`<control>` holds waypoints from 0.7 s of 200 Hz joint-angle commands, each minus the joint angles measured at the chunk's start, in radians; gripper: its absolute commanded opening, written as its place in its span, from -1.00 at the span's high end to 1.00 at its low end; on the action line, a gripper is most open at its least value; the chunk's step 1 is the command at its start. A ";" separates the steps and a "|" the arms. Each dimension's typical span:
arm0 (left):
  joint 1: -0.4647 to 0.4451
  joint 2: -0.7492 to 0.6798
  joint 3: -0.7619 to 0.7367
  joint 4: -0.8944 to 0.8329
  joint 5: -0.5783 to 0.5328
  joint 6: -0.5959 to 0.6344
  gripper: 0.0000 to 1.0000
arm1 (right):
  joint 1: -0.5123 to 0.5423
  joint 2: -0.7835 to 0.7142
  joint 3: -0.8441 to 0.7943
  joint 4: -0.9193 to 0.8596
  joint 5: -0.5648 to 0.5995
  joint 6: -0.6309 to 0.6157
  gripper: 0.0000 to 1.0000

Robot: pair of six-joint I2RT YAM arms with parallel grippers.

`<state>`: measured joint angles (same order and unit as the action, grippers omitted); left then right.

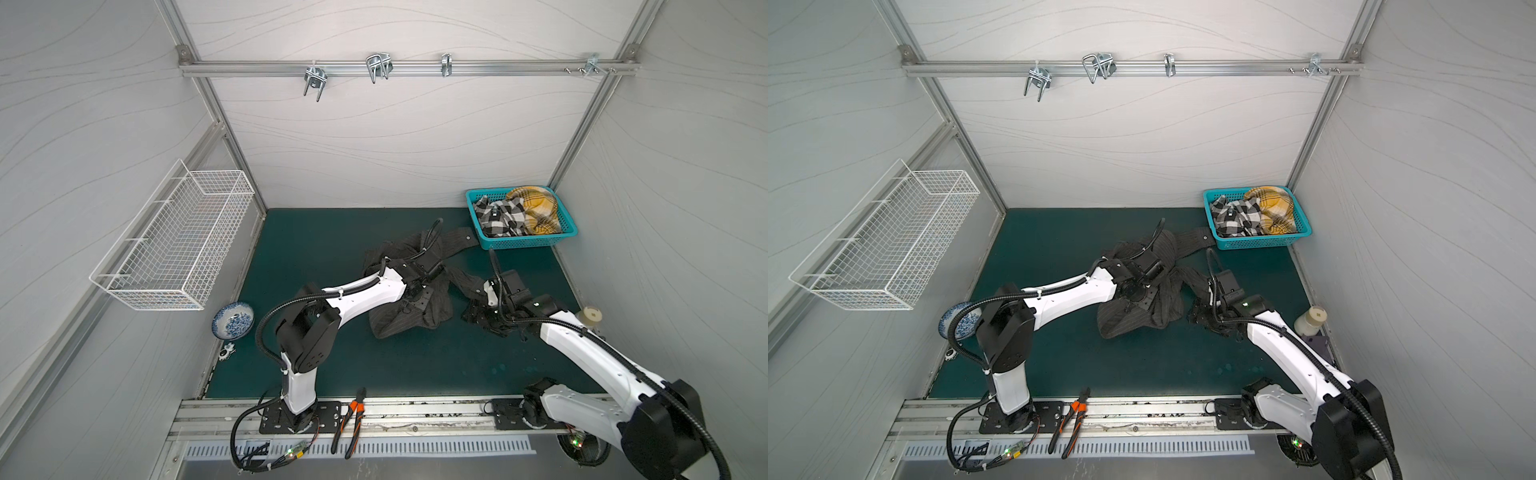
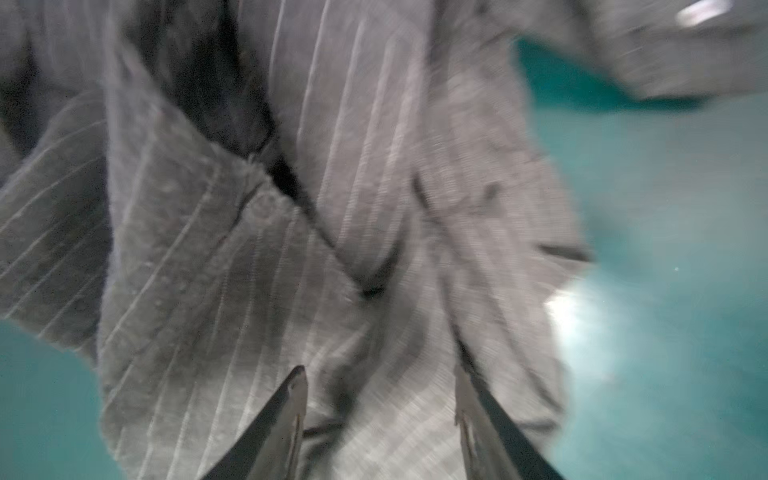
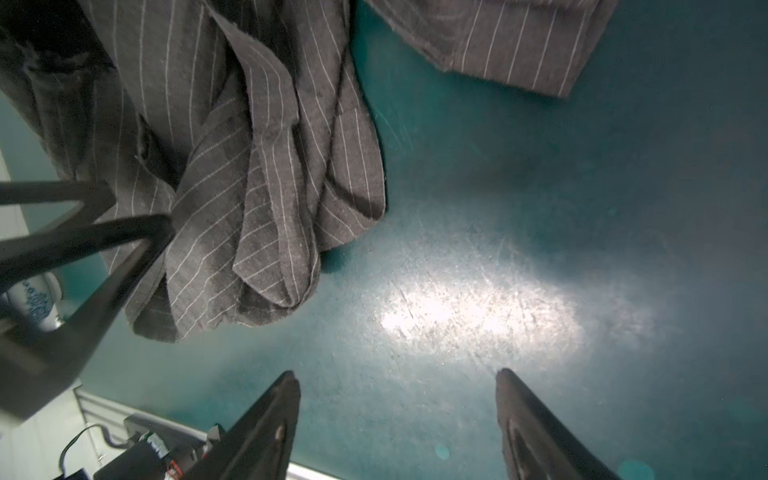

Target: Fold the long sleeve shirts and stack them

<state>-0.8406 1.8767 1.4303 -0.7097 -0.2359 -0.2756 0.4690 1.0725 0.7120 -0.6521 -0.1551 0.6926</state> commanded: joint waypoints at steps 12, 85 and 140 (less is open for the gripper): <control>0.010 0.046 0.053 0.018 -0.164 0.007 -0.08 | -0.024 -0.014 -0.012 0.018 -0.065 0.005 -0.43; 0.010 0.133 0.108 0.065 -0.147 -0.011 0.30 | -0.044 -0.088 -0.012 -0.028 -0.070 0.000 -0.36; 0.022 0.081 0.200 -0.021 -0.236 -0.059 1.00 | -0.045 -0.100 -0.008 -0.032 -0.081 -0.003 -0.34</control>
<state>-0.8288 2.0056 1.5436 -0.6926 -0.3912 -0.2996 0.4297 0.9844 0.6945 -0.6662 -0.2188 0.6888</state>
